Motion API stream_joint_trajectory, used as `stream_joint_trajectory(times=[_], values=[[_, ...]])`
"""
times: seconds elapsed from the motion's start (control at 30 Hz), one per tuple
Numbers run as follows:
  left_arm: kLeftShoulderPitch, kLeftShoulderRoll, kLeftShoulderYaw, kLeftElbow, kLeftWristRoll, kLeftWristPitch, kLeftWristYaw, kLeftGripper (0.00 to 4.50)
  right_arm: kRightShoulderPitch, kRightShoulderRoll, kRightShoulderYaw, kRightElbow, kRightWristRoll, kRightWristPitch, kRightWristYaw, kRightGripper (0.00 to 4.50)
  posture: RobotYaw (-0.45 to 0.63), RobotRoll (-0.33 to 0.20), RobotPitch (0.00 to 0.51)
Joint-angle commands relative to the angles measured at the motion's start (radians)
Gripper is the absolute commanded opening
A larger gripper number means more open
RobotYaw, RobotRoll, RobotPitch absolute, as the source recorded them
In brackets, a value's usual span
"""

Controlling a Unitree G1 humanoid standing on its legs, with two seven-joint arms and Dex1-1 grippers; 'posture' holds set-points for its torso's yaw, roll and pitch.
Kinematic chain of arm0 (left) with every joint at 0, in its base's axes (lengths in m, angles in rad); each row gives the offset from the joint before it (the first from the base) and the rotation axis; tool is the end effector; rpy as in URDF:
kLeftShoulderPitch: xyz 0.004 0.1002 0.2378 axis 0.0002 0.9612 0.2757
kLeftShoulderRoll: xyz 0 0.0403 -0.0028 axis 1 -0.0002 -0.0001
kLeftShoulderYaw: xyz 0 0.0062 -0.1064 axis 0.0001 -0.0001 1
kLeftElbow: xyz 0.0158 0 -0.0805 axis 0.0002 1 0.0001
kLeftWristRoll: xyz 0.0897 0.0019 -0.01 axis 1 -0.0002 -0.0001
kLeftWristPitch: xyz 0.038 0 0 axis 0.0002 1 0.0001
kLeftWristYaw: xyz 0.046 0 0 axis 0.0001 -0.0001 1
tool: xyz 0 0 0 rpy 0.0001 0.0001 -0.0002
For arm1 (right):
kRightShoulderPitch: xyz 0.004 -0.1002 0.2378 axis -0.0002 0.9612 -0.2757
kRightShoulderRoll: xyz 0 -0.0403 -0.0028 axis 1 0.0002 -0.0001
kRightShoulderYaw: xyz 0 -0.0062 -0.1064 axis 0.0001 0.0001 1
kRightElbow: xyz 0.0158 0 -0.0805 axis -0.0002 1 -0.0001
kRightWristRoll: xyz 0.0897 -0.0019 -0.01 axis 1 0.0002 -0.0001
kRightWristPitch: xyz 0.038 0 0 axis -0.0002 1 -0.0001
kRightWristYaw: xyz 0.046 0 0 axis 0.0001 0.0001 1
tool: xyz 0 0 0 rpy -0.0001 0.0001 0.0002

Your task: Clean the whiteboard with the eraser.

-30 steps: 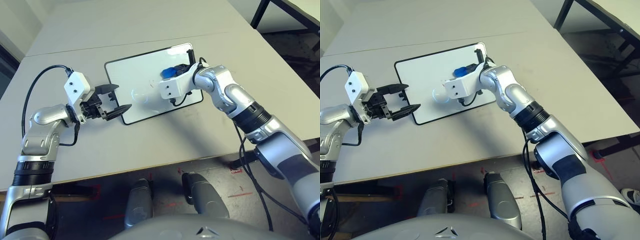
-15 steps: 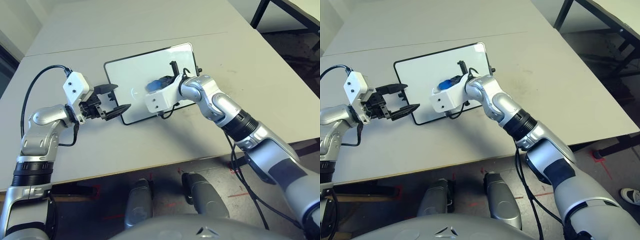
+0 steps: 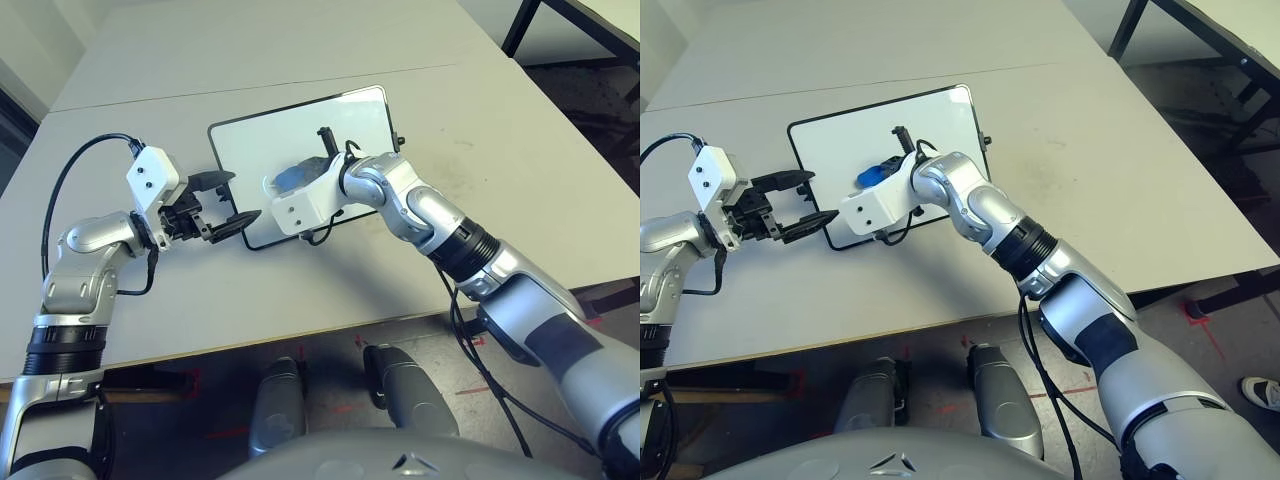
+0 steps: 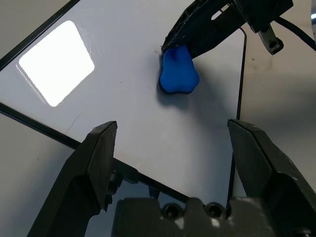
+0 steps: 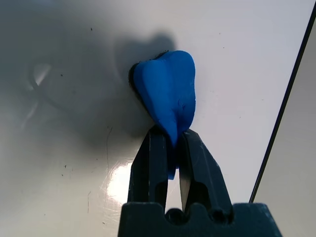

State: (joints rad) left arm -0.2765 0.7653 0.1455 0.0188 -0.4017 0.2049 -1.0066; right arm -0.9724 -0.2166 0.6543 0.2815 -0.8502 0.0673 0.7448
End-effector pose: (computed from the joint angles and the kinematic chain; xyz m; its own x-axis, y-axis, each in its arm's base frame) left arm 0.2335 0.2920 0.1621 0.6572 -0.7327 -0.1768 0.7453 0.5967 0.2976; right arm 0.2952 -0.0327 0.1942 0.6700 0.6169 -0.4130 -0.2708 -0.3149 -0.9097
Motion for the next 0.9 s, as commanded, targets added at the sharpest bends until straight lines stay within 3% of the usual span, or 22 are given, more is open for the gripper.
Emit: stream_joint_trajectory(times=[0.03, 0.2, 0.6, 0.9], values=[[0.004, 0.004, 0.000, 0.002, 0.013, -0.008, -0.002, 4.50, 0.028, -0.038, 0.021, 0.010, -0.015, -0.005, 0.035, 0.13, -0.07, 0.000, 0.117], [-0.007, -0.002, -0.007, 0.014, 0.017, -0.014, -0.004, 4.50, 0.055, -0.100, 0.013, -0.010, -0.014, -0.015, 0.067, 0.13, -0.07, 0.000, 0.116], [-0.028, -0.006, -0.017, 0.032, 0.021, -0.019, -0.012, 4.50, 0.050, -0.137, -0.027, -0.020, 0.021, 0.003, 0.080, 0.13, -0.09, 0.000, 0.115], [-0.062, -0.029, -0.037, 0.070, 0.033, -0.039, -0.014, 4.50, 0.042, -0.190, -0.167, -0.215, 0.230, 0.132, 0.335, 0.13, -0.12, 0.000, 0.103]])
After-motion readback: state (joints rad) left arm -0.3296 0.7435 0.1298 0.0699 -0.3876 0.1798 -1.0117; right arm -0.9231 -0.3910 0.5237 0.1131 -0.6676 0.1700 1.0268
